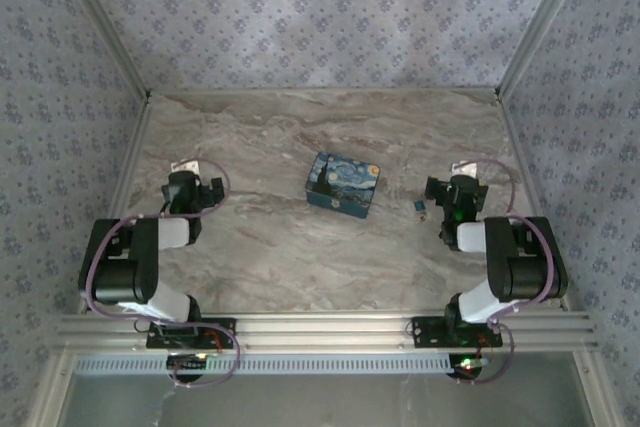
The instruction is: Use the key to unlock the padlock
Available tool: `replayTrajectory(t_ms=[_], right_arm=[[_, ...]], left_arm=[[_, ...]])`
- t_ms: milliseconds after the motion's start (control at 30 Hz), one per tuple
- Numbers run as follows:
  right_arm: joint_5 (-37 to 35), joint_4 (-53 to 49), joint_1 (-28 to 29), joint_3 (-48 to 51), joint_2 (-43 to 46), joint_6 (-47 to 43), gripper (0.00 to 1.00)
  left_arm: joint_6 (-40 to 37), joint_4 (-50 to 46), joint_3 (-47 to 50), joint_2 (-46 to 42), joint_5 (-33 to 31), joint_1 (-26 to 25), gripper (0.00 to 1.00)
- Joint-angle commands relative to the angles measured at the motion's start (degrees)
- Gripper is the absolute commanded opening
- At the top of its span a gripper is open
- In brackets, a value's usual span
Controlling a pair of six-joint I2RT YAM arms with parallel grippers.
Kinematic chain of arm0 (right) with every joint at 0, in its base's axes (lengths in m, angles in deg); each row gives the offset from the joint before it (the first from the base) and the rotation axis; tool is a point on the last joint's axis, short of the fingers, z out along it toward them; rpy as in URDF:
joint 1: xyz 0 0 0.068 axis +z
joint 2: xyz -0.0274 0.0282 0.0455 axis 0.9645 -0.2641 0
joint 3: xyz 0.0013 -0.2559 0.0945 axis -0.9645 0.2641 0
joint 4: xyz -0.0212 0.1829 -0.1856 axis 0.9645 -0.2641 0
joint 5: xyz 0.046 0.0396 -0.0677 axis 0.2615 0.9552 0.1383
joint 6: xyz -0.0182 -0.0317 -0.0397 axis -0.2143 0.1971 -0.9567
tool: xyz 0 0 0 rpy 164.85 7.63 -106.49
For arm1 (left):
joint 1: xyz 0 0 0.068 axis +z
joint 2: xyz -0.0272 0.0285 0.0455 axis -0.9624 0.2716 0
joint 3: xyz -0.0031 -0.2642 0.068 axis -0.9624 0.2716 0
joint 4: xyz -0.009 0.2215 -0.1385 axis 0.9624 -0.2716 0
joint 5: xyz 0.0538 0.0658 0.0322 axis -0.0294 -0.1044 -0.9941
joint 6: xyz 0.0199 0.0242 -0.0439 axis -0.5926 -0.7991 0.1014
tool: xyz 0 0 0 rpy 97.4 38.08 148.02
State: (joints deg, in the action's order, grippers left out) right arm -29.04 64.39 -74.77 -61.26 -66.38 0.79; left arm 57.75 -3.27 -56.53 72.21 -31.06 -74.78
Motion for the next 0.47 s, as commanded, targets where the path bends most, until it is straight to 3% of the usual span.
replayTrajectory(t_ms=[0, 67, 200, 433], right_arm=[[4.29, 8.48, -0.2, 0.59, -0.63, -2.46, 1.0], [3.28, 6.27, 0.84, 0.13, -0.06, -3.0, 1.0], [5.78, 5.04, -0.45, -0.35, -0.07, -2.44, 1.0], [5.8, 5.23, -0.23, -0.37, -0.13, -2.79, 1.0]], left_arm=[[-1.37, 7.79, 0.65, 0.22, 3.56, 0.78, 1.0], [-1.7, 11.91, 1.6, 1.37, 2.27, 0.5, 1.0], [-2.18, 11.45, 1.93, 0.7, -1.72, -1.22, 1.0], [-1.75, 11.35, 1.76, 0.76, -2.37, -1.13, 1.0]])
